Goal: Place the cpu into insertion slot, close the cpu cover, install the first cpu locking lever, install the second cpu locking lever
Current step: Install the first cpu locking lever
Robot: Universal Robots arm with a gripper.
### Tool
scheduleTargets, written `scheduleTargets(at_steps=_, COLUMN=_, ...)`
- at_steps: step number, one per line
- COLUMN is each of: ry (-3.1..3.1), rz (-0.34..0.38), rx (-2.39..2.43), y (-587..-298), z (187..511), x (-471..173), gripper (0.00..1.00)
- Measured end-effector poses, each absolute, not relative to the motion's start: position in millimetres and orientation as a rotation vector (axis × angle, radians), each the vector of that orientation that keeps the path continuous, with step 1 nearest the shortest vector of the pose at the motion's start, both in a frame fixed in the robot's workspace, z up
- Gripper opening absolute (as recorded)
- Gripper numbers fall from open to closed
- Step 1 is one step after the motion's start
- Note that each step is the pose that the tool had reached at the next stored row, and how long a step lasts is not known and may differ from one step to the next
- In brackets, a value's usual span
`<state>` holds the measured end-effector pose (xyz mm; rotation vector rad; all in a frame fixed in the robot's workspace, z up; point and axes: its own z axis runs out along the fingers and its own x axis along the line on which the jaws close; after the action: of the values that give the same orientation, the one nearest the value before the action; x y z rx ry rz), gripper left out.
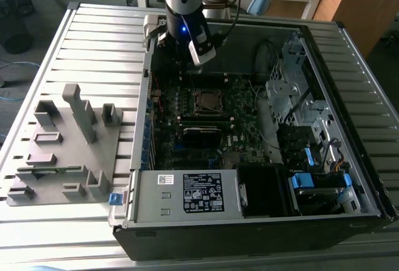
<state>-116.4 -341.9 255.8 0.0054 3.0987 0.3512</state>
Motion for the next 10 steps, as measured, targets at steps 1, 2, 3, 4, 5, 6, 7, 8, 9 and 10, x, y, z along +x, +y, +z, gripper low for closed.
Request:
scheduleTargets(at_steps=1, ry=3.098, rz=0.356, rx=0.006, y=-341.8, z=255.7, x=-116.4, gripper=0.11)
scheduleTargets(at_steps=2, ry=3.098, rz=0.360, rx=0.006, y=-341.8, z=255.7, x=-116.4, gripper=0.11)
scheduleTargets(at_steps=3, ry=3.097, rz=0.363, rx=0.006, y=-341.8, z=255.7, x=-116.4, gripper=0.11)
scheduleTargets(at_steps=4, ry=3.097, rz=0.365, rx=0.006, y=-341.7, z=255.6, x=-116.4, gripper=0.11)
scheduleTargets(at_steps=5, ry=3.097, rz=0.365, rx=0.006, y=-341.7, z=255.6, x=-116.4, gripper=0.11)
scheduleTargets(at_steps=6, ry=3.097, rz=0.365, rx=0.006, y=-341.7, z=255.5, x=-116.4, gripper=0.11)
scheduleTargets(at_steps=7, ry=3.097, rz=0.365, rx=0.006, y=-341.6, z=255.4, x=-116.4, gripper=0.11)
scheduleTargets(at_steps=8, ry=3.097, rz=0.365, rx=0.005, y=-341.5, z=255.2, x=-116.3, gripper=0.11)
scheduleTargets(at_steps=9, ry=3.097, rz=0.366, rx=0.005, y=-341.3, z=255.0, x=-116.3, gripper=0.11)
scheduleTargets(at_steps=10, ry=3.097, rz=0.366, rx=0.006, y=-341.2, z=254.9, x=-116.3, gripper=0.11)
